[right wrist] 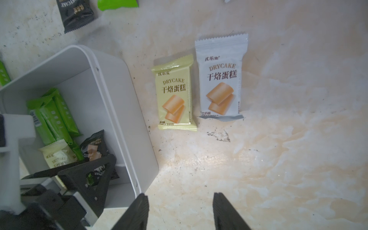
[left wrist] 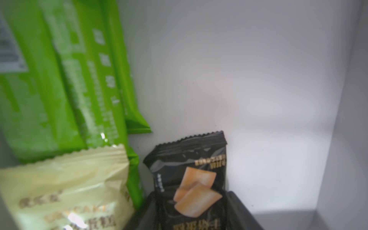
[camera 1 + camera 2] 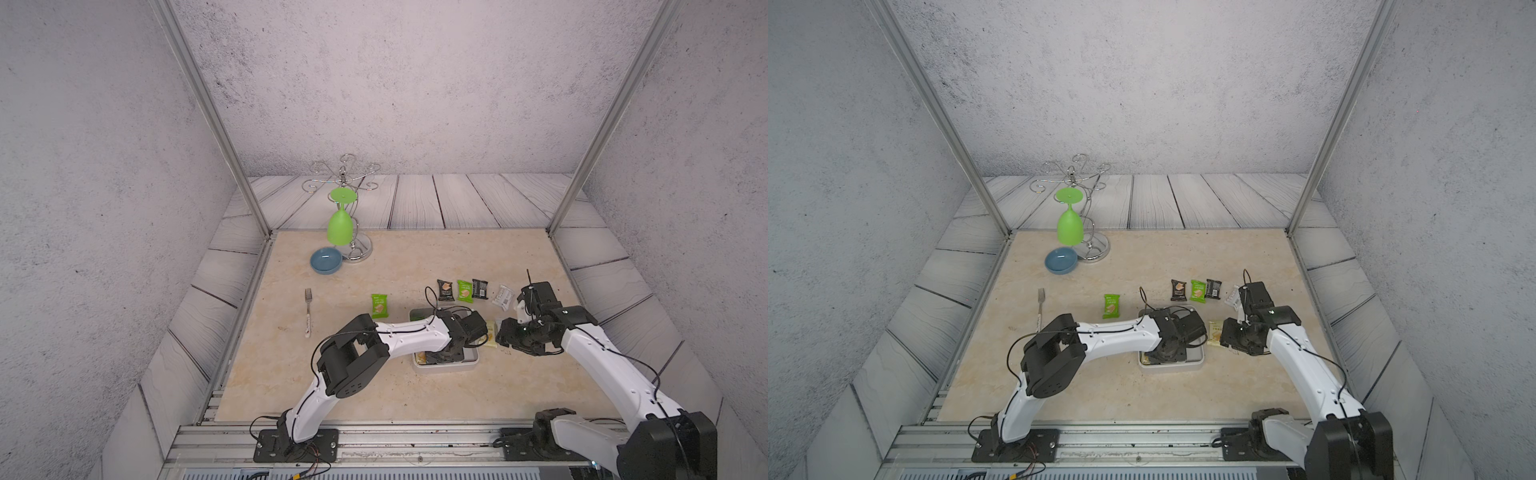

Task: Take the cookies out of the storage box
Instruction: Pick up the cookie from the storage box, then place the cookie at the center of the board.

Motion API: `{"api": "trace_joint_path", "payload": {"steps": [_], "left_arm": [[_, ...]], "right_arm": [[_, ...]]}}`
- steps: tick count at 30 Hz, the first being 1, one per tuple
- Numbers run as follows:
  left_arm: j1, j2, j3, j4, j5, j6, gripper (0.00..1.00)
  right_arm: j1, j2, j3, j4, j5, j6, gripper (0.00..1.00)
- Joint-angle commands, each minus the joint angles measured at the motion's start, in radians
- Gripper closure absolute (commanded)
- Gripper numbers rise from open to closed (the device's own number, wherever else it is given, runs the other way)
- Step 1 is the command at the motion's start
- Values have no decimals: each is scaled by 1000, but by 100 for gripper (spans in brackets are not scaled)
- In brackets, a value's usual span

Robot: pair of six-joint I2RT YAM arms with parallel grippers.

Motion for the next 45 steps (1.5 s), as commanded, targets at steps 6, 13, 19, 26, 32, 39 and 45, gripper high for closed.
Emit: {"api": "trace_joint_path", "payload": {"steps": [6, 13, 19, 26, 32, 39, 45], "left_arm": [[0, 29, 39, -31, -19, 41, 50], [3, 13, 98, -66, -57, 90, 50], [11, -3, 121, -75, -69, 115, 50], [23, -34, 123, -87, -81, 133, 50], [53, -91, 111, -96, -99, 162, 50], [106, -200, 51, -90, -114, 198, 50], [164, -327, -91, -81, -125, 212, 50]], "right_arm": [[-3, 11, 1, -7, 23, -13, 43], [-3, 12, 5, -11, 35, -12, 43], [-2, 12, 7, -15, 45, -11, 43], [-2, 12, 14, -19, 57, -10, 43], [-2, 2, 15, -21, 66, 0, 43], [0, 4, 1, 16, -4, 37, 43], [10, 40, 14, 48, -27, 70, 43]]}}
